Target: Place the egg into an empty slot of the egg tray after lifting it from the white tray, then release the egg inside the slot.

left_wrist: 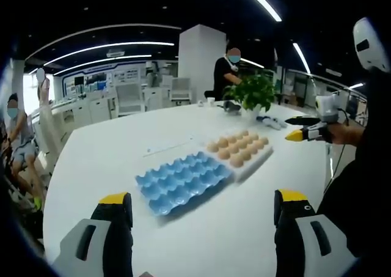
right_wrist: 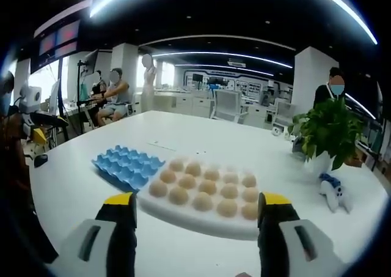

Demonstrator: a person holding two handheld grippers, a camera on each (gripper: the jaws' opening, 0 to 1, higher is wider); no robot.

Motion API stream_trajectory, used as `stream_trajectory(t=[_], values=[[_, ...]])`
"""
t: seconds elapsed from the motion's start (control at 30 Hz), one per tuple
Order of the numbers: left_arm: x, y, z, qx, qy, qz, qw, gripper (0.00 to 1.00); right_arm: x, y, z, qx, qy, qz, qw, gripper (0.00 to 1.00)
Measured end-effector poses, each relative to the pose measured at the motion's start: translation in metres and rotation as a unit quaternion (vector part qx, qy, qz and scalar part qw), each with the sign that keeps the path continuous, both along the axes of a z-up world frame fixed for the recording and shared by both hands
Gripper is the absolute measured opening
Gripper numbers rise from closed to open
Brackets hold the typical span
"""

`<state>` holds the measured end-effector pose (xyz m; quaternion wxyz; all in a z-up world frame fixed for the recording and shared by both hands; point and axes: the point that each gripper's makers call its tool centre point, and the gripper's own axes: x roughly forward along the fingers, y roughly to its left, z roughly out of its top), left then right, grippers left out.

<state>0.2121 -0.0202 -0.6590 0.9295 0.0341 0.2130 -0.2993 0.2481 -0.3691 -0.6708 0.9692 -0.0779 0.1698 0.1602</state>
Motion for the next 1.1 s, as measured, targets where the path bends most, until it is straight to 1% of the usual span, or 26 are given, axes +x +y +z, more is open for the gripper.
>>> stream_trajectory(t=[0.77, 0.93, 1.1], values=[[0.0, 0.0, 0.0, 0.001, 0.001, -0.001, 1.0, 0.98, -0.002, 0.001, -0.005, 0.0, 0.006, 0.001, 1.0, 0.83], [0.0, 0.0, -0.001, 0.001, 0.001, 0.0, 1.0, 0.98, 0.0, 0.007, -0.009, 0.002, 0.01, 0.007, 0.9999, 0.83], [0.002, 0.001, 0.0, 0.0, 0.0, 0.001, 1.0, 0.98, 0.008, 0.021, -0.015, 0.006, 0.012, 0.018, 0.9998, 0.82]])
